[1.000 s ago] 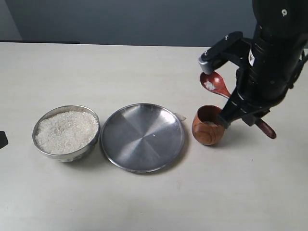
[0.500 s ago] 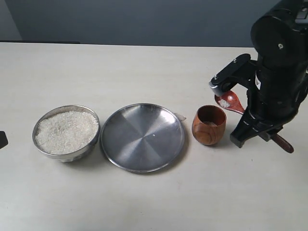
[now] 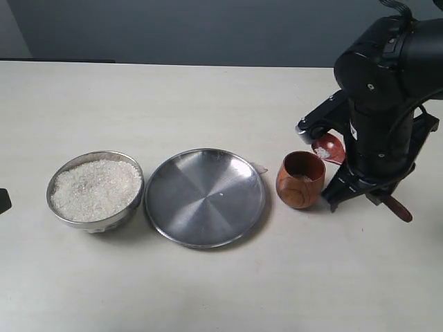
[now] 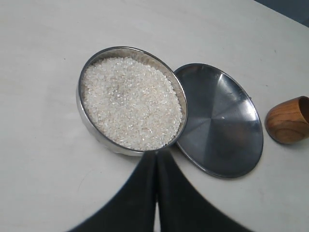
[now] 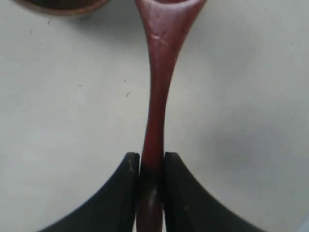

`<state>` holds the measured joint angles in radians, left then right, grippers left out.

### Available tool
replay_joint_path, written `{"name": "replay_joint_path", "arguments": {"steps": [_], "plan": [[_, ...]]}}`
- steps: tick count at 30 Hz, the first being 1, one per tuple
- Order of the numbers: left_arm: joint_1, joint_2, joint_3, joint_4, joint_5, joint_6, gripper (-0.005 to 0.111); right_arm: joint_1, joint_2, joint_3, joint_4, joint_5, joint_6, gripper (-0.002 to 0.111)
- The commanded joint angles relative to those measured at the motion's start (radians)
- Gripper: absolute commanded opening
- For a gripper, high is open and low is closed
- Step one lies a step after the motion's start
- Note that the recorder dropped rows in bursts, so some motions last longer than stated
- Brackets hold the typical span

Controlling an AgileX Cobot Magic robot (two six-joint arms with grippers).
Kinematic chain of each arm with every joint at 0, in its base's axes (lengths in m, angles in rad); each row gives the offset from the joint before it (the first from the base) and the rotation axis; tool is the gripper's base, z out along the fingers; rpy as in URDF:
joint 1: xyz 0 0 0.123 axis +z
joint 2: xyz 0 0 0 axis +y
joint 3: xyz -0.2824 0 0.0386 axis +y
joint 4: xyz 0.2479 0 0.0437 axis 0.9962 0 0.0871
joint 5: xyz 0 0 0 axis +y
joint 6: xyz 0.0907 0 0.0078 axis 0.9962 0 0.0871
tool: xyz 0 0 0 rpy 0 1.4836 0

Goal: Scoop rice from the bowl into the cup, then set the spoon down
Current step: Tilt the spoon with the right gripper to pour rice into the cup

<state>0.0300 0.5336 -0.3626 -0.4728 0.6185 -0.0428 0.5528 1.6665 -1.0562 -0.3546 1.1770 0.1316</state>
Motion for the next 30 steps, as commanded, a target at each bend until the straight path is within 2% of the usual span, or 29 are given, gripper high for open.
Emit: {"name": "replay_joint_path", "arguments": {"steps": [1,11,19,30], "plan": [[-0.005,0.002,-0.004,-0.004,-0.005,-0.002,0.0,-0.005,0.017,0.003,-0.003,-0.022,0.02,-0.001],[-0.005,0.002,-0.004,-0.004,-0.007,-0.002,0.0,-0.004,0.037,0.001,-0.008,-0.042,0.052,-0.001],[-0.005,0.002,-0.004,-0.004,-0.007,-0.002,0.0,0.098,0.037,0.001,-0.153,-0.033,0.119,-0.001],[-0.005,0.002,-0.004,-0.004,-0.009,-0.002,0.0,0.106,0.037,0.001,-0.174,0.033,0.137,-0.001]]}}
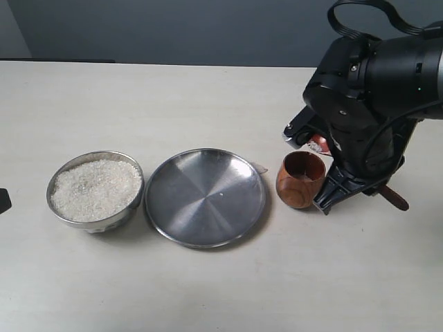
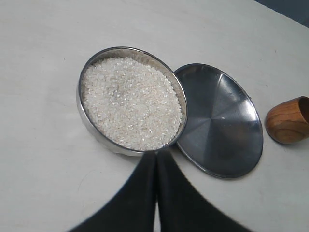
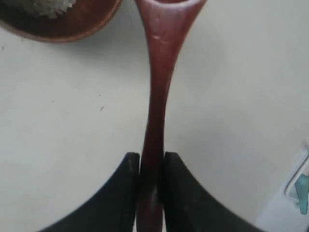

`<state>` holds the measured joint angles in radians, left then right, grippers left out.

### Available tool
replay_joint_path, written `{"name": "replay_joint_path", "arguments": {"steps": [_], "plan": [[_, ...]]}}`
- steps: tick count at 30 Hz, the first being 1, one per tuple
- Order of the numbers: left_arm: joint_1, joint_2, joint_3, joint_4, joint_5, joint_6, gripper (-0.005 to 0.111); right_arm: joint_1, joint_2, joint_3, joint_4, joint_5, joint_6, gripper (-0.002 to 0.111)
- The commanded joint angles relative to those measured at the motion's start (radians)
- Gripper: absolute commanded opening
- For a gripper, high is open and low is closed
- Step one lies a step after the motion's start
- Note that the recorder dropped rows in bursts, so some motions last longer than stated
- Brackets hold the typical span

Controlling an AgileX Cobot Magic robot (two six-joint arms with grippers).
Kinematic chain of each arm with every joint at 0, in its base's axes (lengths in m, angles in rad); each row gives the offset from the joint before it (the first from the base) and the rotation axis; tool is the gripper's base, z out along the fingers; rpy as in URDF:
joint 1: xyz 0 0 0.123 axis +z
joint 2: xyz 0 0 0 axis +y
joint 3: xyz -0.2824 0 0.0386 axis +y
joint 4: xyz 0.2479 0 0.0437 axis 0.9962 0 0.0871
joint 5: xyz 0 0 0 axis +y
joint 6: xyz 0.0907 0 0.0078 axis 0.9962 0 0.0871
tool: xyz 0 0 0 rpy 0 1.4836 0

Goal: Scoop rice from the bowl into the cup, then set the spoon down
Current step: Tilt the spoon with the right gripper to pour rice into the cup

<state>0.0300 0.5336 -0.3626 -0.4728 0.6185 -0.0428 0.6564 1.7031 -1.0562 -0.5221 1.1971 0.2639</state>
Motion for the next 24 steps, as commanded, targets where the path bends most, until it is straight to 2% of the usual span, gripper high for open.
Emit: {"name": "replay_joint_path", "arguments": {"steps": [1,12,19,24], "plan": [[-0.005,0.002,-0.004,-0.004,-0.009,-0.002,0.0,0.003,0.001,0.001,-0.004,0.013,0.005,-0.001],[-0.005,0.002,-0.004,-0.004,-0.011,0.001,0.0,0.003,0.001,0.001,-0.021,0.01,0.001,-0.001],[-0.005,0.002,-0.004,-0.004,-0.011,0.001,0.0,0.079,0.001,0.001,-0.121,0.01,0.005,-0.001],[-0.005,0.002,-0.004,-0.004,-0.011,0.001,0.0,0.09,0.001,0.001,-0.133,0.024,0.005,-0.001]]}}
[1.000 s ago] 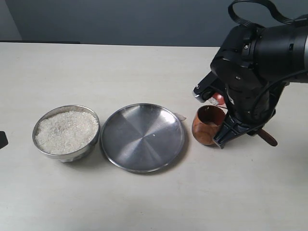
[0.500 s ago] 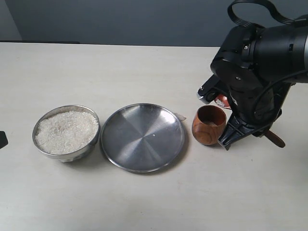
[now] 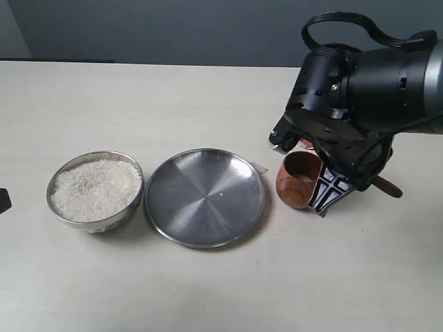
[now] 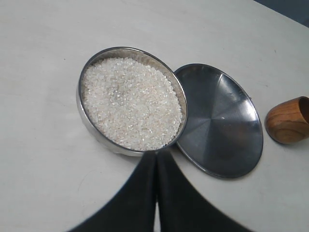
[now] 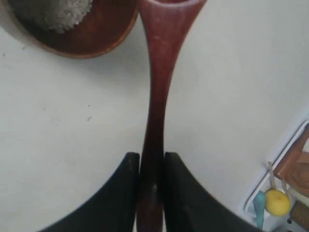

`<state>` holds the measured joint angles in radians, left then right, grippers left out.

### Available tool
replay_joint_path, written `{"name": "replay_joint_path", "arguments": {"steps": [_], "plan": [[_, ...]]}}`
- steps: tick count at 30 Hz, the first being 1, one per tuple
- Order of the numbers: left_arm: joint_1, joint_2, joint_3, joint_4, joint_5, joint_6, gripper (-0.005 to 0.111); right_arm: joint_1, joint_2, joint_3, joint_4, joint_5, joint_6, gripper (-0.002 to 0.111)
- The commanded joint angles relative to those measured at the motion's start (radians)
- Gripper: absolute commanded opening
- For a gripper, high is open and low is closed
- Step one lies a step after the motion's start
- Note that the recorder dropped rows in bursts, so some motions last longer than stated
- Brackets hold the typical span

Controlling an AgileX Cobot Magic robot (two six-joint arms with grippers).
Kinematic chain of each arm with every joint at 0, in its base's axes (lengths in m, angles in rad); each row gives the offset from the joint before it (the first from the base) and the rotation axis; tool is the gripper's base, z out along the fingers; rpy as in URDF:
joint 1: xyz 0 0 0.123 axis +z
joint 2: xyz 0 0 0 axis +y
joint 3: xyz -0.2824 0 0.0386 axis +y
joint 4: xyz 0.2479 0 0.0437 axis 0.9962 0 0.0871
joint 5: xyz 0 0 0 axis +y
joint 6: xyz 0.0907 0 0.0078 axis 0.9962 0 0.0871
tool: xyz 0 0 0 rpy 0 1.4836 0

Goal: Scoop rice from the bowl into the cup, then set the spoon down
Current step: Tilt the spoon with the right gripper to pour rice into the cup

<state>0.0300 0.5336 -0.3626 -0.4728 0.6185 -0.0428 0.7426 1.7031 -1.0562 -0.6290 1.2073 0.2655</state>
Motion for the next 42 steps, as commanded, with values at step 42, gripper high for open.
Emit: {"name": "replay_joint_path", "arguments": {"steps": [42], "plan": [[-0.005,0.002,-0.004,0.0,-0.015,0.0,0.0,0.004,0.067,0.074,-0.091,0.014,0.024,-0.001]]}}
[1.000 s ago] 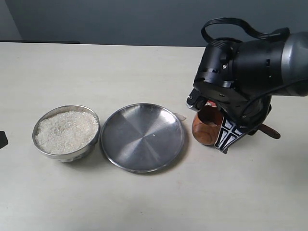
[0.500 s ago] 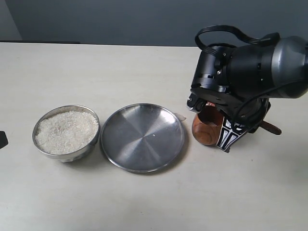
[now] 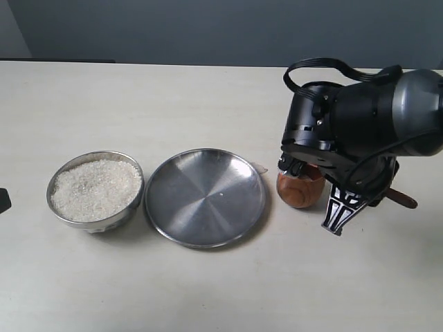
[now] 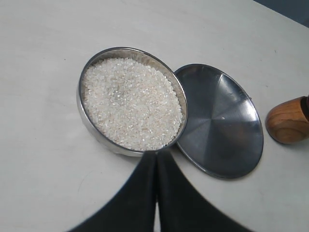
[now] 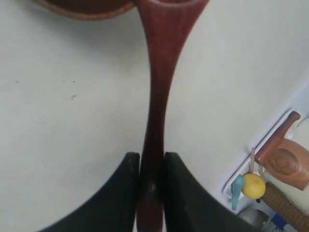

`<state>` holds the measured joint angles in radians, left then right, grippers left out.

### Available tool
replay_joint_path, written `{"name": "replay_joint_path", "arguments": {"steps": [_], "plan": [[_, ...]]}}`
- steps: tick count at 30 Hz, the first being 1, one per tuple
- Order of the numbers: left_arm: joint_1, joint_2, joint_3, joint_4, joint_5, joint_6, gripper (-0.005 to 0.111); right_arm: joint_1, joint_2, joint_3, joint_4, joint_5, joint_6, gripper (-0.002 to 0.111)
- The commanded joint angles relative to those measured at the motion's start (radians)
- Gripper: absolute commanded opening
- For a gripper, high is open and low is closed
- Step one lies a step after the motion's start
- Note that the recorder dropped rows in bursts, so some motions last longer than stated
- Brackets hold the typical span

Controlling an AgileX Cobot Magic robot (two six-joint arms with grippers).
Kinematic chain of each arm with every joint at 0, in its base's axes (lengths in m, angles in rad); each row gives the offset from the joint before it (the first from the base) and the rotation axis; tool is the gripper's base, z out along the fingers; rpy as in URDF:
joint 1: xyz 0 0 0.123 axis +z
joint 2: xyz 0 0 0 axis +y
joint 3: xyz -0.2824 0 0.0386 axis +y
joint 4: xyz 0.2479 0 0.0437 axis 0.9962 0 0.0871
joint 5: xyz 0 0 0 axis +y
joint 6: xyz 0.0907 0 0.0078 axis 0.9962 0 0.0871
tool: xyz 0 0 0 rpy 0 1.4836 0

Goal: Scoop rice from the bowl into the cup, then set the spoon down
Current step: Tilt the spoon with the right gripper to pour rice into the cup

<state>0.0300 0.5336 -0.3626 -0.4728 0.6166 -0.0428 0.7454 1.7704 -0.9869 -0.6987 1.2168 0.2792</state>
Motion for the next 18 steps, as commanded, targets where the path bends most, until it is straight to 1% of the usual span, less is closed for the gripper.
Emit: {"name": "replay_joint_path", "arguments": {"steps": [1,9,14,18], "plan": [[-0.005,0.002,-0.004,0.0,-0.014,0.0,0.0,0.001,-0.001,0.005,-0.021,0.004,0.01,-0.001],[-0.005,0.002,-0.004,0.0,-0.014,0.0,0.0,0.001,-0.066,0.005,-0.006,0.004,0.033,-0.001],[-0.005,0.002,-0.004,0.0,-0.012,0.0,0.0,-0.001,-0.12,0.005,0.043,0.003,0.059,-0.001],[-0.005,0.002,-0.004,-0.002,-0.009,0.0,0.0,-0.026,-0.145,0.005,0.122,-0.098,0.156,-0.001]]}}
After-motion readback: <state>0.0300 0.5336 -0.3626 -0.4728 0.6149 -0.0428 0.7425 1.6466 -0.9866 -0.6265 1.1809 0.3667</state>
